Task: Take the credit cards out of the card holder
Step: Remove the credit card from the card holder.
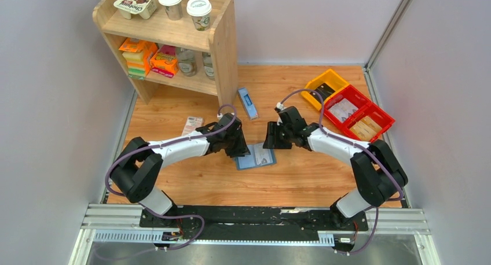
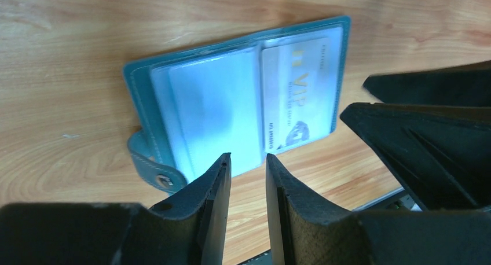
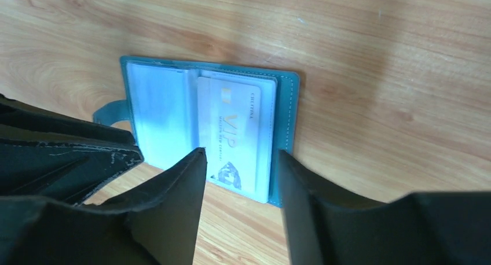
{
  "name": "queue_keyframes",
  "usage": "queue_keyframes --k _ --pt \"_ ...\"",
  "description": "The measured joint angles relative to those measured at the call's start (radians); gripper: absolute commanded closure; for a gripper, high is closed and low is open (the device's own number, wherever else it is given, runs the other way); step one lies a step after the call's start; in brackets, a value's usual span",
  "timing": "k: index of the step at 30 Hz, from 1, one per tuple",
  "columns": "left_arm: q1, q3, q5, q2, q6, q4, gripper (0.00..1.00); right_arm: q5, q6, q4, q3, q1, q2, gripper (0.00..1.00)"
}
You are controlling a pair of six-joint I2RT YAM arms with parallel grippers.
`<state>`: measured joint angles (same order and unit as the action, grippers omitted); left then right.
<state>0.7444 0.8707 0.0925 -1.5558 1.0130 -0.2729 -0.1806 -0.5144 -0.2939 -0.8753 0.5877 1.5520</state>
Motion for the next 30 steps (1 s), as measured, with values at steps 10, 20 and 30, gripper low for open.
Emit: queue_keyframes --k 10,20,30 --pt "0.020 0.089 -0.024 -0.051 0.003 0.021 0.63 -0.031 0.014 0.069 0.035 -0.002 -0.014 0.91" --pt "0.022 0.104 -0.023 -0.142 0.009 0.042 0.62 -0.033 0.007 0.115 0.084 -0.017 0.056 0.92" --pt "0.024 0.122 -0.019 -0.164 0.014 0.050 0.60 -0.086 -0.005 0.168 0.093 -0.033 0.077 0.93"
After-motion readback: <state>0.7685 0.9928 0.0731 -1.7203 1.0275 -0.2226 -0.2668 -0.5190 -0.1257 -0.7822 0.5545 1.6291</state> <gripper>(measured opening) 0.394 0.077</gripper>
